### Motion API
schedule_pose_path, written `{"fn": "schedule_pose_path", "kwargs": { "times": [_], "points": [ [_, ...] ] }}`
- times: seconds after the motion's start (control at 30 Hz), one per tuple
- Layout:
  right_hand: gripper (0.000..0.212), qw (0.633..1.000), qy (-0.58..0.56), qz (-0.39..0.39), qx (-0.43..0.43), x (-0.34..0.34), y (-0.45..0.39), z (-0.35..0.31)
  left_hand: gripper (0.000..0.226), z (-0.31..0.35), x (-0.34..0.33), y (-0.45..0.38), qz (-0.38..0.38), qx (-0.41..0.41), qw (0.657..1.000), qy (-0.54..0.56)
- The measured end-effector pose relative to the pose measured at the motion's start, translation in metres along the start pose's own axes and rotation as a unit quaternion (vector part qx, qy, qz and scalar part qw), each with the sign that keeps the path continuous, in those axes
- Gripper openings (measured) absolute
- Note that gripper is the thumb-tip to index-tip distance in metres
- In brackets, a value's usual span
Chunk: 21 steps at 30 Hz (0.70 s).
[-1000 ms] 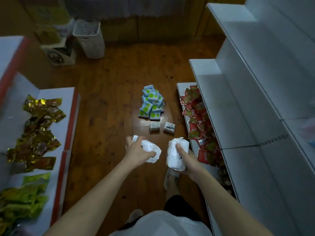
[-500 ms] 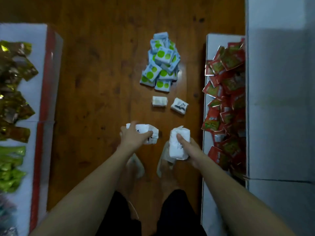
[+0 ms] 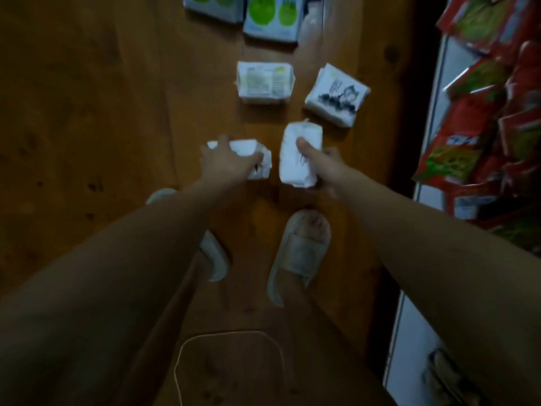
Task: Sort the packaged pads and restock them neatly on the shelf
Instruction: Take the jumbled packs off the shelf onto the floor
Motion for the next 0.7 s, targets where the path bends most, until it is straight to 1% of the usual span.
{"fn": "schedule_pose_path", "kwargs": {
  "times": [0.1,0.2,0.27,0.33,0.47,0.6,0.7],
  "points": [
    [0.056,0.999,-0.021,0.014,0.022,-0.004,-0.029,-0.015,0.079,0.013,-0.002,-0.027,0.036,-0.020,0.998,0.040],
    [0.046,0.999,-0.006,0.038,0.017,-0.003,-0.048,-0.016,0.081,0.017,-0.003,-0.046,0.029,-0.040,0.995,0.089],
    [0.053,0.999,-0.002,0.047,0.017,-0.001,-0.052,-0.014,0.078,0.017,0.000,-0.050,0.011,-0.061,0.993,0.101],
    [0.056,0.998,-0.006,0.053,0.015,0.001,-0.047,-0.012,0.074,0.018,0.007,-0.046,-0.005,-0.080,0.992,0.092],
    [0.051,0.997,0.001,0.074,0.001,0.007,-0.021,-0.009,0.064,0.026,0.024,-0.021,-0.028,-0.110,0.992,0.049],
    [0.041,0.996,0.044,0.078,-0.018,0.009,0.031,-0.022,0.049,0.039,0.046,0.022,-0.077,-0.120,0.987,-0.078],
    [0.030,0.994,0.097,0.054,0.016,0.004,0.097,-0.049,0.044,0.069,0.077,0.082,-0.113,-0.134,0.972,-0.155]
  ]
}}
Point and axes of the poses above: each hand's wrist, its own y-axis away from the middle knuckle, its own x-axis out of the back of the hand, z = x × y, the point moved 5 cm from there along -y, towards the middle knuckle, and after that the axes turned 5 degrees about -z, right-handed, at the moved point
